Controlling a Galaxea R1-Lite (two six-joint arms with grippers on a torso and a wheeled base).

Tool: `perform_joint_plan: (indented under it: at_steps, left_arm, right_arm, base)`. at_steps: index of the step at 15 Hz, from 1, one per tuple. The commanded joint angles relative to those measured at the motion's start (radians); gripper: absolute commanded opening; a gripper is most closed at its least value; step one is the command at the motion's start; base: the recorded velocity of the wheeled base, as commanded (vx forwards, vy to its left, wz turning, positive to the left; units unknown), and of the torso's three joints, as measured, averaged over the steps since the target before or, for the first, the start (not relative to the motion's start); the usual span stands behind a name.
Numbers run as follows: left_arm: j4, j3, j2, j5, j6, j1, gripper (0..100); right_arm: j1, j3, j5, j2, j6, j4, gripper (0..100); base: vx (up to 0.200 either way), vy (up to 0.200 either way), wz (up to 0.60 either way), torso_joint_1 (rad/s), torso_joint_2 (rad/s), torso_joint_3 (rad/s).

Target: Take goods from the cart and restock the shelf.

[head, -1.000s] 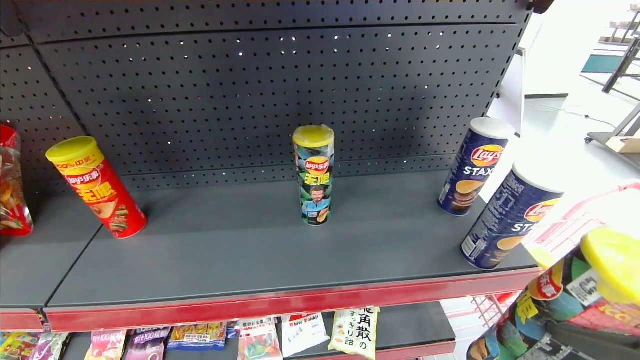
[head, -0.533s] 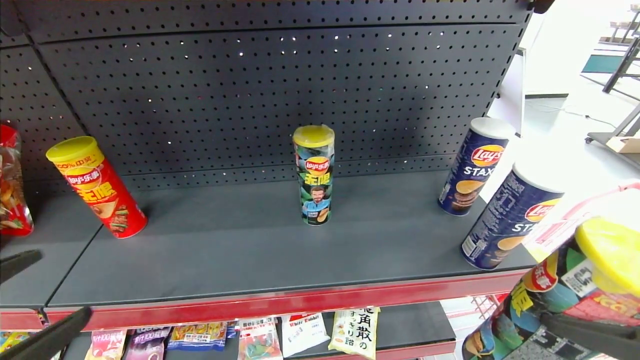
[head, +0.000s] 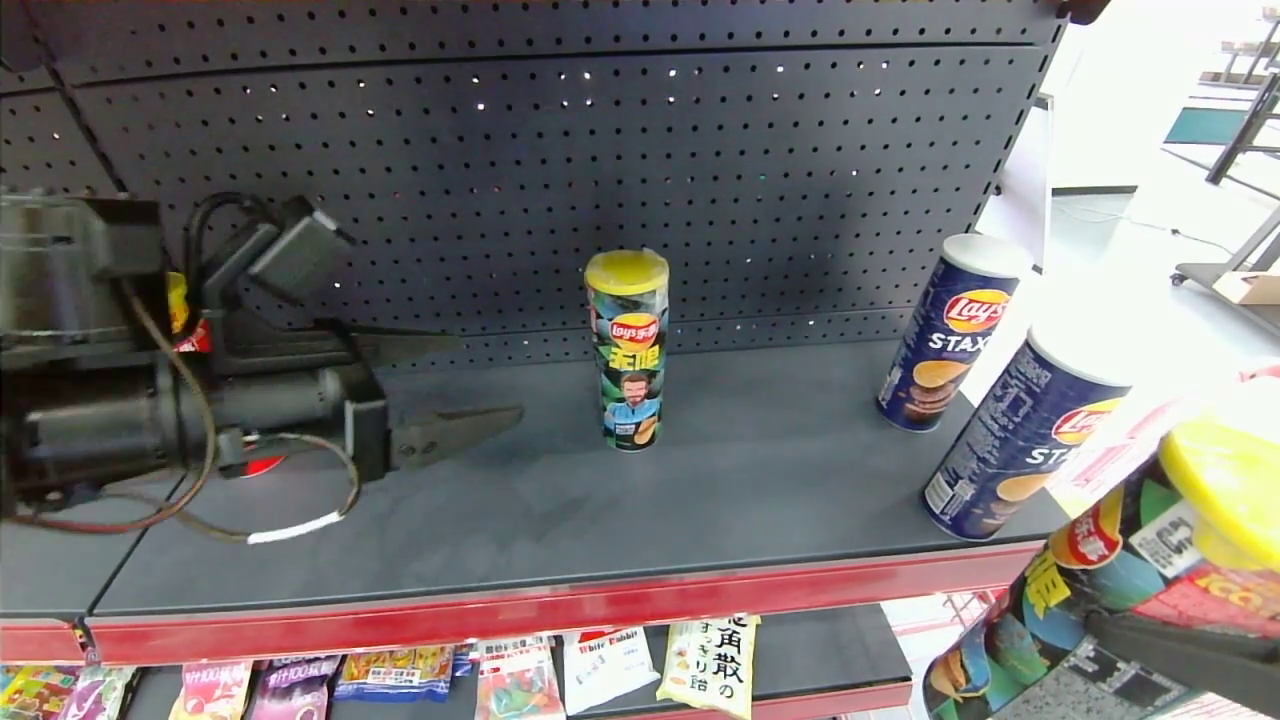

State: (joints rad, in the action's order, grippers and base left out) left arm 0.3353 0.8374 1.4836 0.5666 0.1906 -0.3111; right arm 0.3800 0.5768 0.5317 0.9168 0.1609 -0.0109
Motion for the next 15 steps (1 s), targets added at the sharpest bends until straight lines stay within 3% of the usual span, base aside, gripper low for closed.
perform_joint_plan:
  at_steps: [1,4,10,12,15]
  left_arm:
    - [0.011,0.152,0.230,0.012,0.044,-0.022,100]
    - [0.011,0.255,0.328,0.019,0.093,-0.019,100]
    - [0.013,0.387,0.414,0.076,0.118,-0.020,100]
    - [0.027,0.451,0.475,0.113,0.153,-0.020,100]
    - [0.042,0.491,0.515,0.136,0.162,-0.037,100]
  right_arm:
    - [0.000,0.009,0.001,0.004,-0.001,0.000,0]
    - [-0.001,0.009,0.001,0.002,-0.001,0.000,0]
    - [-0.001,0.003,0.001,-0.003,-0.012,-0.001,0]
    - [0.000,0.002,0.001,0.001,-0.012,-0.001,0]
    - [0.000,0.005,-0.001,0.002,-0.012,-0.003,0]
  base:
    - [0.000,0.000,0.00,0.000,0.00,0.000]
    - [0.000,0.000,0.00,0.000,0.00,0.000]
    - [0.000,0.000,0.00,0.000,0.00,0.000]
    - [0.000,0.000,0.00,0.000,0.00,0.000]
    - [0.000,0.000,0.00,0.000,0.00,0.000]
